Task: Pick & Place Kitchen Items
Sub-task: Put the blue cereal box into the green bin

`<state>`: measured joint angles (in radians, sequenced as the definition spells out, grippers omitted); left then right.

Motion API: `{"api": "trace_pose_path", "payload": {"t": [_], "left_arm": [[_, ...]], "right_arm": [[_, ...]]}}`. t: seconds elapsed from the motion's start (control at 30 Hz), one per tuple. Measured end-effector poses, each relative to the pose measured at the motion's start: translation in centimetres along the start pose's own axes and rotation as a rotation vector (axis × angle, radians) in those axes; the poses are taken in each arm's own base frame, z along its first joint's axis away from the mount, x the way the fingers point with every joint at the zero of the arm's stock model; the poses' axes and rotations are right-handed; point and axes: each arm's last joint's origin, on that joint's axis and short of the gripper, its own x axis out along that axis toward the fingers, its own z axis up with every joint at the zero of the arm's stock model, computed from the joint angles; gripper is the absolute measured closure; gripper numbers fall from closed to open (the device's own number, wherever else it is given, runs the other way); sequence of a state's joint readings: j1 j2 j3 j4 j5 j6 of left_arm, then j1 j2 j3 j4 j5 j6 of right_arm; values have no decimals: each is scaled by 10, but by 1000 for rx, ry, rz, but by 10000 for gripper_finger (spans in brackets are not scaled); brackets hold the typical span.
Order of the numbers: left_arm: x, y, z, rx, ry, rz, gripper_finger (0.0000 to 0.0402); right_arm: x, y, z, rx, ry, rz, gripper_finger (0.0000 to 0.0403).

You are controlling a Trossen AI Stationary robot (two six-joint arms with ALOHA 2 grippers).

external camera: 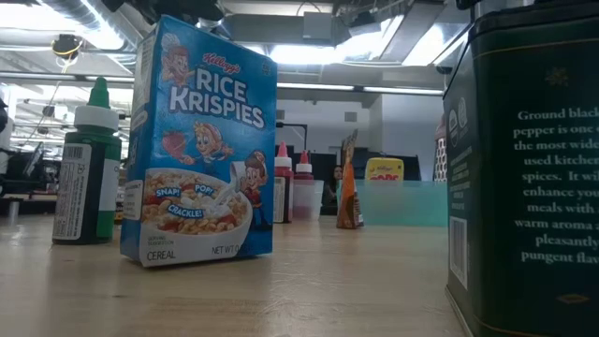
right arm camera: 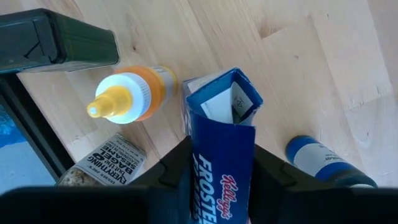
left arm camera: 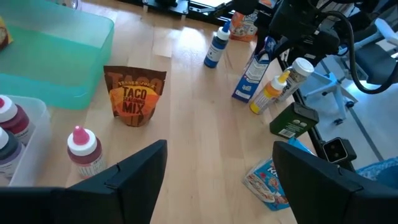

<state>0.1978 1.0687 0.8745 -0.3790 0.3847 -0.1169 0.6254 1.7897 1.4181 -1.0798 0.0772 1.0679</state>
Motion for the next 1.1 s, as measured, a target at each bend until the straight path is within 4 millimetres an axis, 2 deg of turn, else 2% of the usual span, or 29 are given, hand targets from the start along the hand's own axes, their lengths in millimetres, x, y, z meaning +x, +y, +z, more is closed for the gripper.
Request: {"api": "trace_pose_path", "payload": {"t": [0.23, 0.57, 0.83, 1.0, 1.1], "left_arm": [[0, 0, 0, 0, -1, 1, 114], [0, 0, 0, 0, -1, 0, 114], [0, 0, -1, -18, 12, 2, 114], [0, 0, -3, -51, 27, 4, 116], [0, 0, -3, -89, 27, 5, 115]], "right_arm": [[-6, -5, -2, 15, 15, -16, 294], [-41, -24, 1, 25, -29, 49, 295], [-100, -46, 24, -83, -88, -32, 295], [-138, -73, 46, -150, -151, -107, 295], [-149, -89, 62, -211, -182, -115, 295]]}}
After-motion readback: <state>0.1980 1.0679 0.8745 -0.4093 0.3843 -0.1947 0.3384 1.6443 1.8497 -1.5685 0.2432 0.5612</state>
